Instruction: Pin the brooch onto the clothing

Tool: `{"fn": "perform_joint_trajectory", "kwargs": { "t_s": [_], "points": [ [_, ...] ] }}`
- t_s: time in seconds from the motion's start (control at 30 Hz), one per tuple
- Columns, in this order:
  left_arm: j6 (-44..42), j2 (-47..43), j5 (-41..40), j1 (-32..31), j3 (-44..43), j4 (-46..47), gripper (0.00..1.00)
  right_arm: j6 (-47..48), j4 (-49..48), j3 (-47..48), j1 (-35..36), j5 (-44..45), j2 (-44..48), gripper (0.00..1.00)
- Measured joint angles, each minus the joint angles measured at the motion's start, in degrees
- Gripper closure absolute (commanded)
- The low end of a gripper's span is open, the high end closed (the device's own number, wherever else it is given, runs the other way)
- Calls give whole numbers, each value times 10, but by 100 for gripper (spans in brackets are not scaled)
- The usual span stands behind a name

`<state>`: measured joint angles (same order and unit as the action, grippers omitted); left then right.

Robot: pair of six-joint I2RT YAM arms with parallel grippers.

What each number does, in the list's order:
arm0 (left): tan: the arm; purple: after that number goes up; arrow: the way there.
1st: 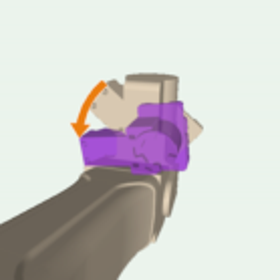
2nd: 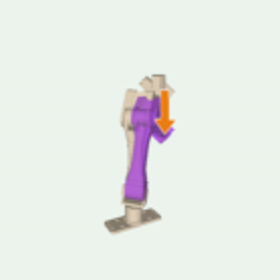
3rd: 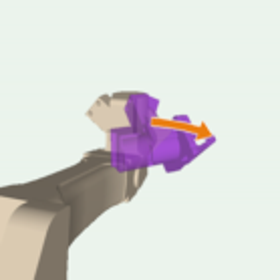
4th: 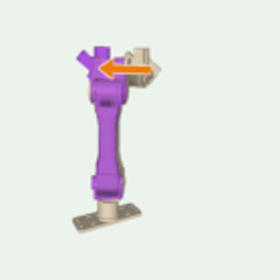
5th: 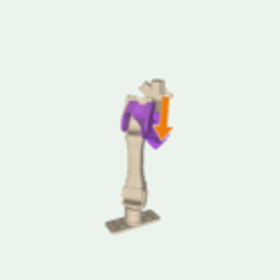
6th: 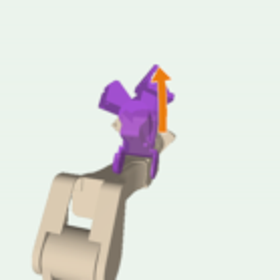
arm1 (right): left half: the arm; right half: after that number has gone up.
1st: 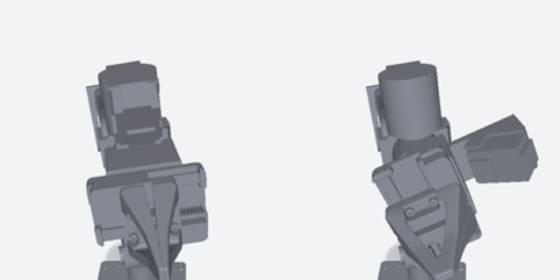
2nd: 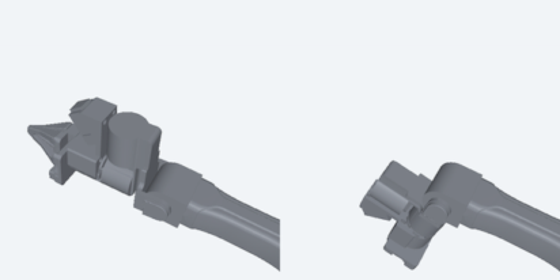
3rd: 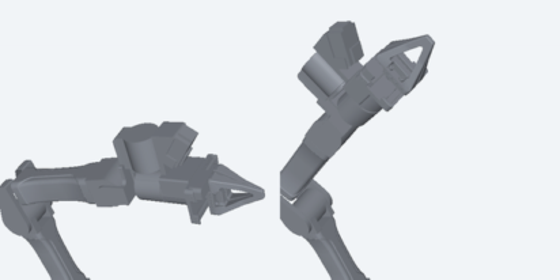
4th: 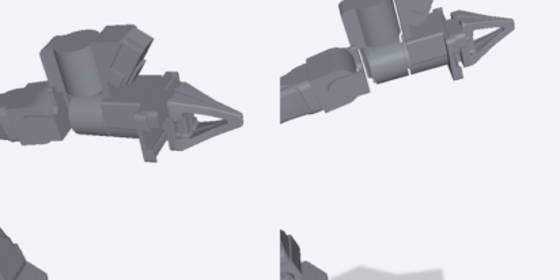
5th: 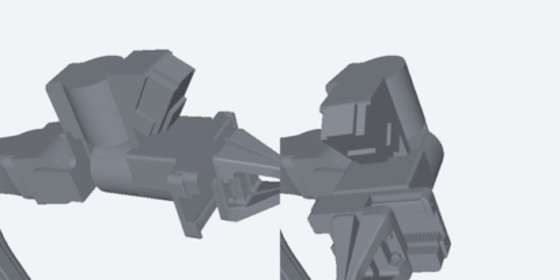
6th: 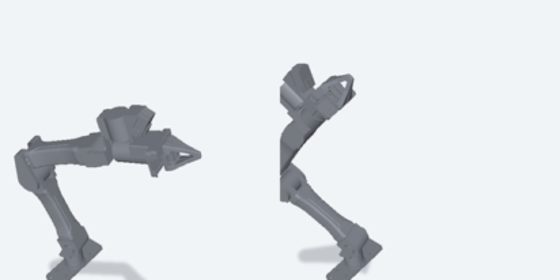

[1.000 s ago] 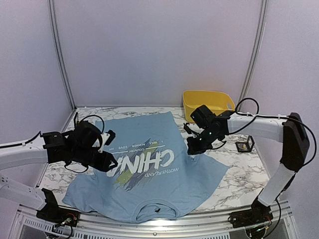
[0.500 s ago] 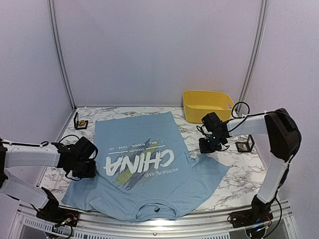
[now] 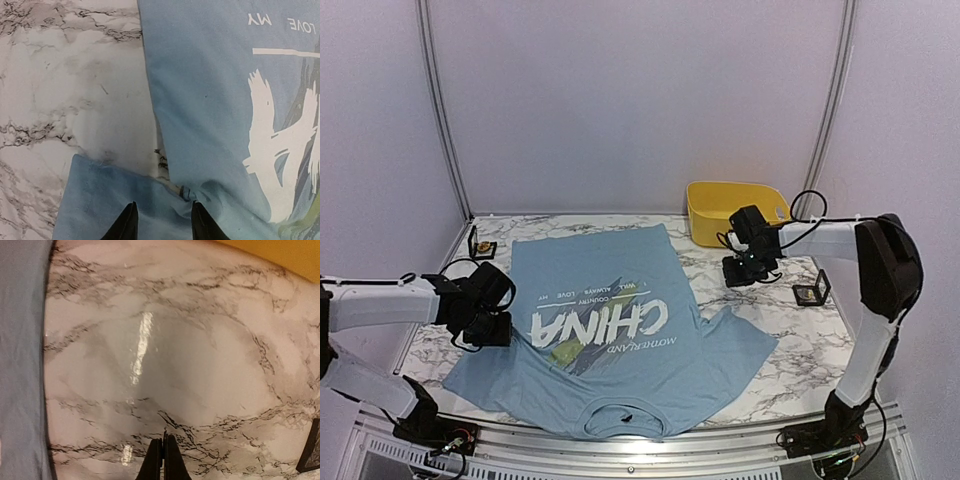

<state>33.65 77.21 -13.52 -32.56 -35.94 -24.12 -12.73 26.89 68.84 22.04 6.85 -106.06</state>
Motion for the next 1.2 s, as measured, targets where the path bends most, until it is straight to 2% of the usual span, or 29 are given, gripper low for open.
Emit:
{"fn": "perform_joint_trajectory", "kwargs": {
  "t_s": [0.1,0.2,0.3,0.4,0.67,0.87,1.2],
  "points": [
    [-9,-52,-10,0,-13,-45,57,24,1,45,23,-19,5,100],
    [-39,-37,-21,7,-93,-60,59,42,-8,113,50,-69,-7,100],
    [-76,57,-26,23,-210,-37,60,49,-15,209,67,-103,-60,100],
    [-101,169,-27,45,-291,-6,60,49,-30,296,72,-125,-142,100],
    [-147,397,-49,94,-423,3,60,26,-36,383,73,-144,-309,100],
    [-186,481,-75,101,-536,1,59,-2,-1,508,69,-110,-384,100],
    [-237,576,-101,106,-689,-26,58,-25,6,586,42,-111,-431,100]
  ]
}}
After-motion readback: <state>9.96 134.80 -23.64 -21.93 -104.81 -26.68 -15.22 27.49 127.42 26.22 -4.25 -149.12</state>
